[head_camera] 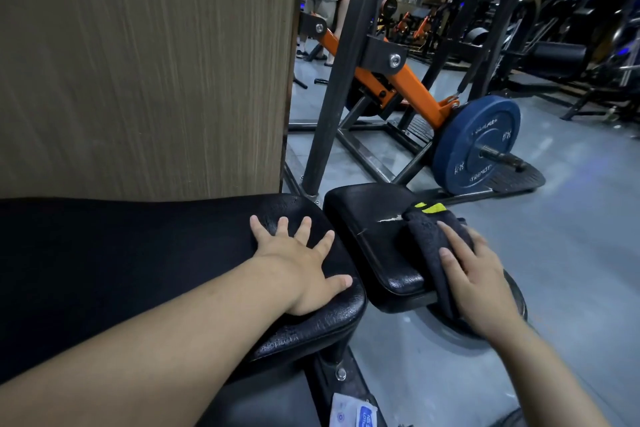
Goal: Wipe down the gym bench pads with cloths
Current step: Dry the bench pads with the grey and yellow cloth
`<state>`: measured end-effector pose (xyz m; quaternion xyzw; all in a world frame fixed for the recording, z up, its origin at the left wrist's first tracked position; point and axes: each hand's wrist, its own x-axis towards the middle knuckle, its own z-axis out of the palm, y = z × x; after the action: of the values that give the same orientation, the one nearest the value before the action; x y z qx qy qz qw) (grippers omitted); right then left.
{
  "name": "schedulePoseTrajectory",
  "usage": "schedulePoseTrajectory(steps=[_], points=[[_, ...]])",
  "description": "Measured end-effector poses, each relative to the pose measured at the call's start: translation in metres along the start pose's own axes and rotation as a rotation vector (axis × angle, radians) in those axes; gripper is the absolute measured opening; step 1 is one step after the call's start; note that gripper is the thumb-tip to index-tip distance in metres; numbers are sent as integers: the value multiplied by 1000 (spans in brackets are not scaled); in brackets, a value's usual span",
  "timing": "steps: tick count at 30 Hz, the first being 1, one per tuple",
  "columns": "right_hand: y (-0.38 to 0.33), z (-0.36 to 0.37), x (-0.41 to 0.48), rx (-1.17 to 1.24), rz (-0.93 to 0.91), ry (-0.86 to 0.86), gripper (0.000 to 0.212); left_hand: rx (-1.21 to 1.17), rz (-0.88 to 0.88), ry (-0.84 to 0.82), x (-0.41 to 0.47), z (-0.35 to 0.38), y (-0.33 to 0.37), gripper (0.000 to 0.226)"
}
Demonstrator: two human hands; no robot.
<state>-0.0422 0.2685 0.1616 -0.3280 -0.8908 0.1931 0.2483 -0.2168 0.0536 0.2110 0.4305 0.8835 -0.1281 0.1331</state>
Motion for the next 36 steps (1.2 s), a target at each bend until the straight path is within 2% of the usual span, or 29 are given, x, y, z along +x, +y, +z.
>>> schedulePoseTrajectory(steps=[4,8,11,17,20,27,32,36], points=[[-32,33,-43,57,23,255,57,5,3,7,-2,0,1,81],[-61,49,-57,-96,-23,278,53,0,-2,10,-2,1,1,81],[-70,44,-52,-258,-29,192,53,3,-10,8,-2,1,2,81],[-91,35,-32,-527,-60,-119,56,7,-13,15,-2,1,3,82],[-107,34,-9,-521,-22,-245,55,11,-20,25,-3,1,4,82],[-126,52,48,-484,-35,-337,55,-45,-23,8,-4,2,4,81],[-138,71,101,-450,-119,-411,54,-82,-13,-16,-3,0,3,80],[-141,74,136,-401,-187,-553,51,-90,-4,-14,-1,4,3,80]])
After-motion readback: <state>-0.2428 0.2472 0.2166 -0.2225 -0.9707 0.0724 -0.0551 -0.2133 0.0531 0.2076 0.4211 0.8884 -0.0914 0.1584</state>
